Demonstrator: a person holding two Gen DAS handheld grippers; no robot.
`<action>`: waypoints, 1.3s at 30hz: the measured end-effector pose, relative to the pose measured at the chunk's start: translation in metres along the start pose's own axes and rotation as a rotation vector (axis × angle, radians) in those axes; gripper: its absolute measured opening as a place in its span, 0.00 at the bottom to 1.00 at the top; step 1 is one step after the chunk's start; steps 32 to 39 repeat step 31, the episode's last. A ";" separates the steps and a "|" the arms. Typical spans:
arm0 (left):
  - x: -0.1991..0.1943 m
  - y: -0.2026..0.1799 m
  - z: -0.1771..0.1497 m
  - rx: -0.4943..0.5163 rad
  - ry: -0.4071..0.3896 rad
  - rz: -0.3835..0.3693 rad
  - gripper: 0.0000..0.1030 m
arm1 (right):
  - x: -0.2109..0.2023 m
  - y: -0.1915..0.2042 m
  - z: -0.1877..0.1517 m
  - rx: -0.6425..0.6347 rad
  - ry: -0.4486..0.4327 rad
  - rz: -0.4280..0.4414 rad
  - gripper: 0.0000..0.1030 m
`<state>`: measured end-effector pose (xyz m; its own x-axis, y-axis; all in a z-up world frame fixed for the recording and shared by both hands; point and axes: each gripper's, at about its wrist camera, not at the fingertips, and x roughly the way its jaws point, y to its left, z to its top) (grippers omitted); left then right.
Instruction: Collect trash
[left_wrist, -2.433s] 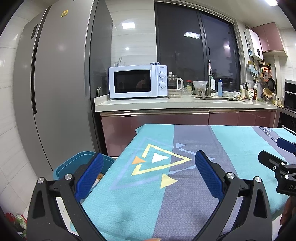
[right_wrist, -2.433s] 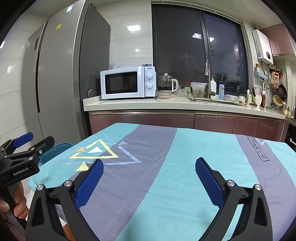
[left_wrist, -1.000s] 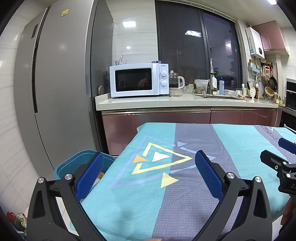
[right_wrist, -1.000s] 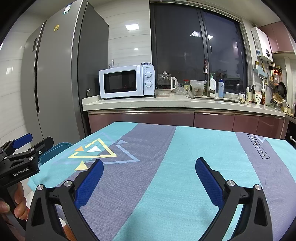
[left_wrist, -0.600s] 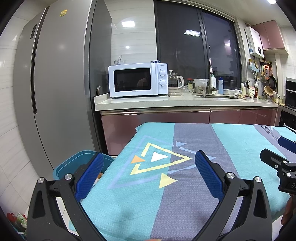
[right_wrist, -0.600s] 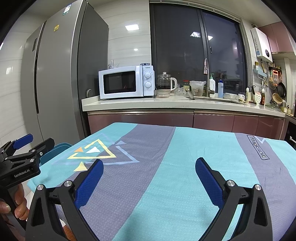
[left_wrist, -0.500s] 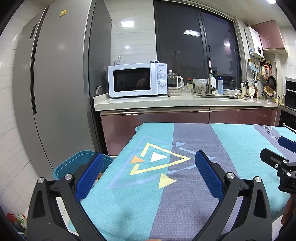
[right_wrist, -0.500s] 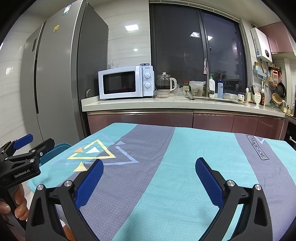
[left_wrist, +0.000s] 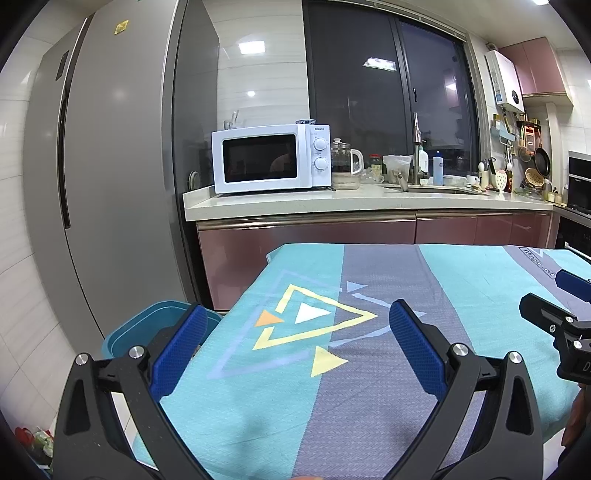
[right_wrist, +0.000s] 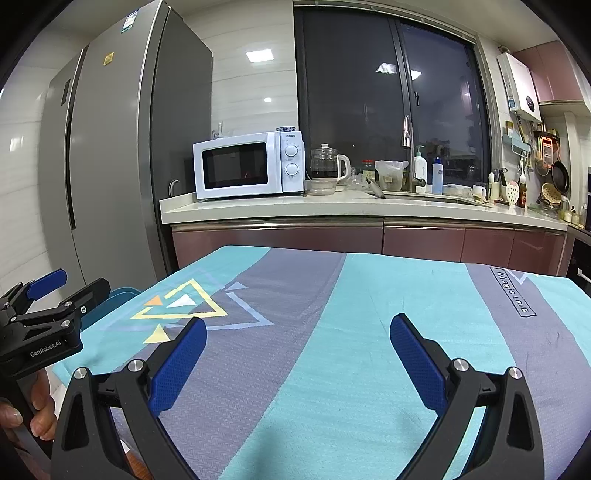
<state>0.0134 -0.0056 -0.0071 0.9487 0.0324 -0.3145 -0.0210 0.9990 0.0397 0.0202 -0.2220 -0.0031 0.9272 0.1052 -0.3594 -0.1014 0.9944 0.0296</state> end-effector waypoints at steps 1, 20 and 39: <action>0.000 0.000 0.000 0.000 0.000 0.001 0.94 | 0.001 0.001 0.000 0.000 0.000 -0.001 0.93; 0.006 -0.006 0.000 0.007 0.006 -0.033 0.94 | 0.005 -0.005 -0.004 0.018 0.008 -0.004 0.93; 0.078 -0.036 0.005 0.035 0.287 -0.143 0.94 | 0.032 -0.040 0.001 0.082 0.145 -0.048 0.93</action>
